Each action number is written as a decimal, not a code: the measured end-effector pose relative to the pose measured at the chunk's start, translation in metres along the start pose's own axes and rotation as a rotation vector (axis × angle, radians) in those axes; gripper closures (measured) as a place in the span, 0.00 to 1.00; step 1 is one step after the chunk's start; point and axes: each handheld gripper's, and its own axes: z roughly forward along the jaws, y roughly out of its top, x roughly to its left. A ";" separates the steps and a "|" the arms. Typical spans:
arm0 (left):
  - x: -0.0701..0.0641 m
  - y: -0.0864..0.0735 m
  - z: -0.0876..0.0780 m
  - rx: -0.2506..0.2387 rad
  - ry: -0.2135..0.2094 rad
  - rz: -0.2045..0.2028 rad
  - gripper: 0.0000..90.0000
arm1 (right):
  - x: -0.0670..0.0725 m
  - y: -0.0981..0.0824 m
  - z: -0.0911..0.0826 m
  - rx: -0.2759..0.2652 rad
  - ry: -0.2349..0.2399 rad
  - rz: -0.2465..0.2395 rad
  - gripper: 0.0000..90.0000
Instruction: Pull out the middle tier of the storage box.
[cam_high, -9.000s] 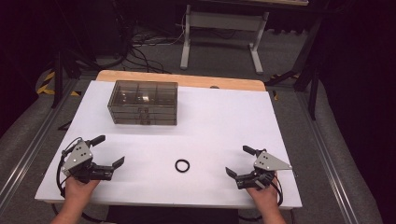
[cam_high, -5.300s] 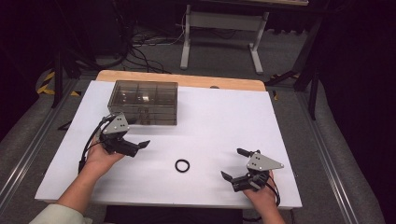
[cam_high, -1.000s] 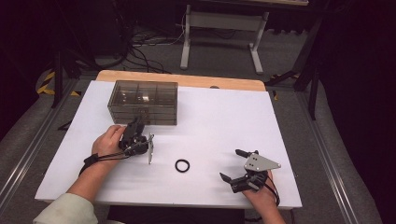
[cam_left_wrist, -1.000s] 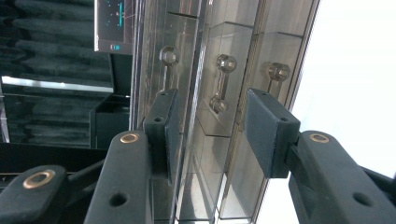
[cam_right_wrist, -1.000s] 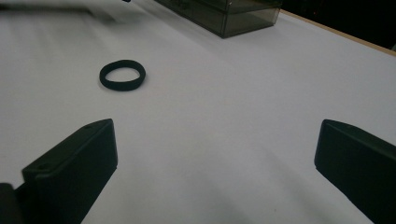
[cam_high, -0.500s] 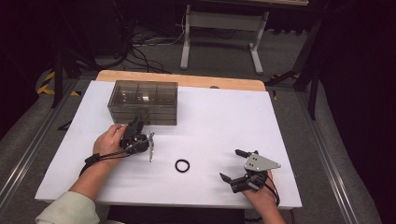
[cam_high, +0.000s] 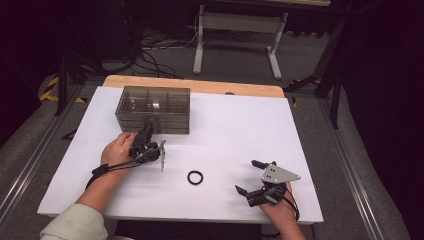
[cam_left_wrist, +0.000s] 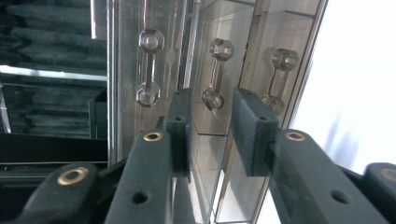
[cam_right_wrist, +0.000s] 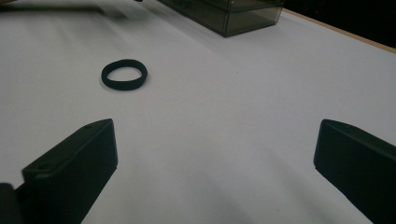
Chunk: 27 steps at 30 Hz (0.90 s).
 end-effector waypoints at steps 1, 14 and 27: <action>0.000 0.000 0.001 0.002 0.000 0.001 0.80 | 0.000 0.000 0.000 0.000 0.000 0.000 0.00; 0.000 0.000 0.006 -0.002 0.002 -0.005 0.87 | 0.000 0.000 0.000 0.003 -0.001 0.001 0.00; 0.001 0.001 0.004 -0.004 -0.008 -0.002 0.89 | 0.001 0.000 0.000 0.004 -0.003 0.003 0.00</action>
